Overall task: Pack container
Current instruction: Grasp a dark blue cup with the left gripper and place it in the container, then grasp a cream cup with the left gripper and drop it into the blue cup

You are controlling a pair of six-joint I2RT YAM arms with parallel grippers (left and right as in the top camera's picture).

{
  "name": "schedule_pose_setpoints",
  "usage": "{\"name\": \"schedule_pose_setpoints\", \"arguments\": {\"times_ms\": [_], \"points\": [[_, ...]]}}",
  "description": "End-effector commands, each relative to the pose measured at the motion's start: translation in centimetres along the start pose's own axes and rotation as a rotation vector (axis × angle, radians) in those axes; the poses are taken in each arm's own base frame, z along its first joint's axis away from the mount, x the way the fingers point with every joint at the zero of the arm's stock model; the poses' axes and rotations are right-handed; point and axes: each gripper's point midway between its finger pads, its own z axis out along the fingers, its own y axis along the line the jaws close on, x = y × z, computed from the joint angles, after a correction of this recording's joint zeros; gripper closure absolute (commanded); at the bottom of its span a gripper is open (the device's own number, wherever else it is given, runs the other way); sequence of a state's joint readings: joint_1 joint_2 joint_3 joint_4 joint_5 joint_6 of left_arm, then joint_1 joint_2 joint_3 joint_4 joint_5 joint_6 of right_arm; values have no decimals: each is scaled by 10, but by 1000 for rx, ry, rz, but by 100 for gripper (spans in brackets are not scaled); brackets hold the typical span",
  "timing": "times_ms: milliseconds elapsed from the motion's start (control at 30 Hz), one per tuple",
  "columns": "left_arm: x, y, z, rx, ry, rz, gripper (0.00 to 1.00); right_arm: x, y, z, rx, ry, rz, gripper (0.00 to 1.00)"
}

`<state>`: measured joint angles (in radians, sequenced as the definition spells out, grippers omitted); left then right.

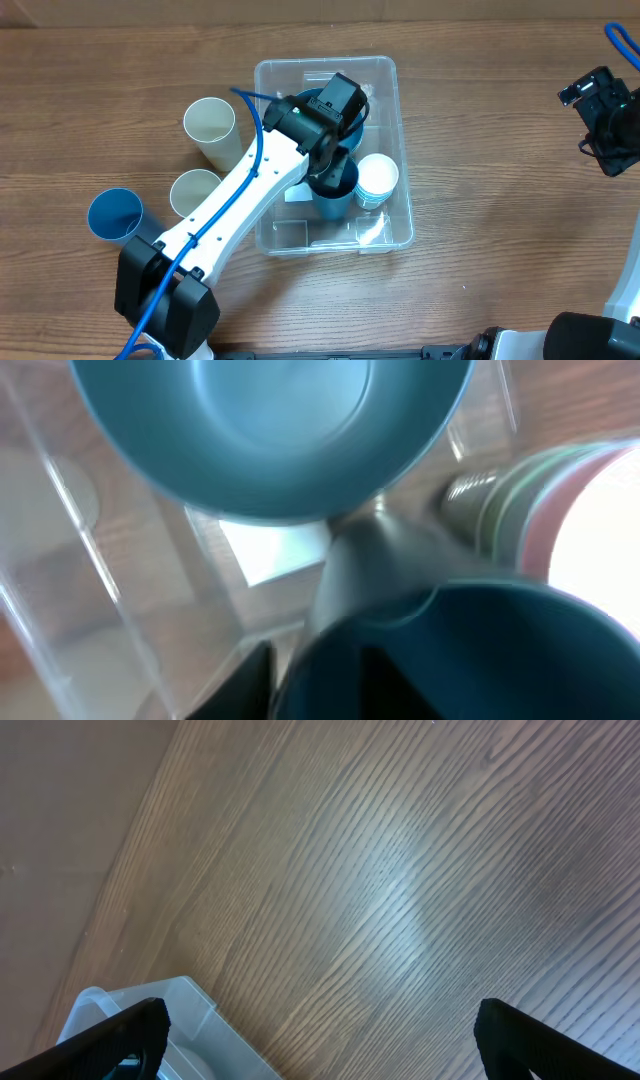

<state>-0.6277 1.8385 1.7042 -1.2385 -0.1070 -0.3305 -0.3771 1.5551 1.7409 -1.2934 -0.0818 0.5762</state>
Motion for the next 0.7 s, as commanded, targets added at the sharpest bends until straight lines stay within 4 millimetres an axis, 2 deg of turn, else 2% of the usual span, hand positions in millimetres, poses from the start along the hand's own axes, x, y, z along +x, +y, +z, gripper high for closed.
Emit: {"name": "schedule_pose_setpoints", "arguments": {"times_ms": [0,33,100,167,233,300,367,400,433,500,567,600,667], "points": [[-20,10,-54,10,-70,-38,38,-2,5,-5,-17,-13,-3,0],[-29,21,-95,16,-127,-61,27,-2,5,-5,-17,-13,-3,0],[-36,40,-132,12,-190,-106,18,-2,5,-5,-17,-14,-3,0],[-38,75,-159,-3,-235,-192,14,-2,5,-5,-17,-13,-3,0],[-38,127,-165,-43,-241,-324,12,-2,5,-5,-17,-13,-3,0],[-31,173,-150,-79,-185,-443,12,-2,5,-5,-17,-13,-3,0],[-29,200,-131,-74,-139,-522,12,-2,5,-5,-17,-13,-3,0],[-31,212,-112,-49,-102,-545,14,-2,5,-5,-17,-13,-3,0],[-33,216,-100,-31,-80,-550,15,-2,5,-5,-17,-13,-3,0],[-36,218,-63,8,5,-552,20,-2,5,-5,-17,-14,-3,0],[-28,218,-19,7,149,-556,34,-2,5,-5,-17,-14,-3,0],[-24,218,-2,7,208,-559,37,-2,5,-5,-17,-13,-3,0],[-20,218,15,4,261,-566,40,-2,5,-5,-17,-13,-3,0]]}}
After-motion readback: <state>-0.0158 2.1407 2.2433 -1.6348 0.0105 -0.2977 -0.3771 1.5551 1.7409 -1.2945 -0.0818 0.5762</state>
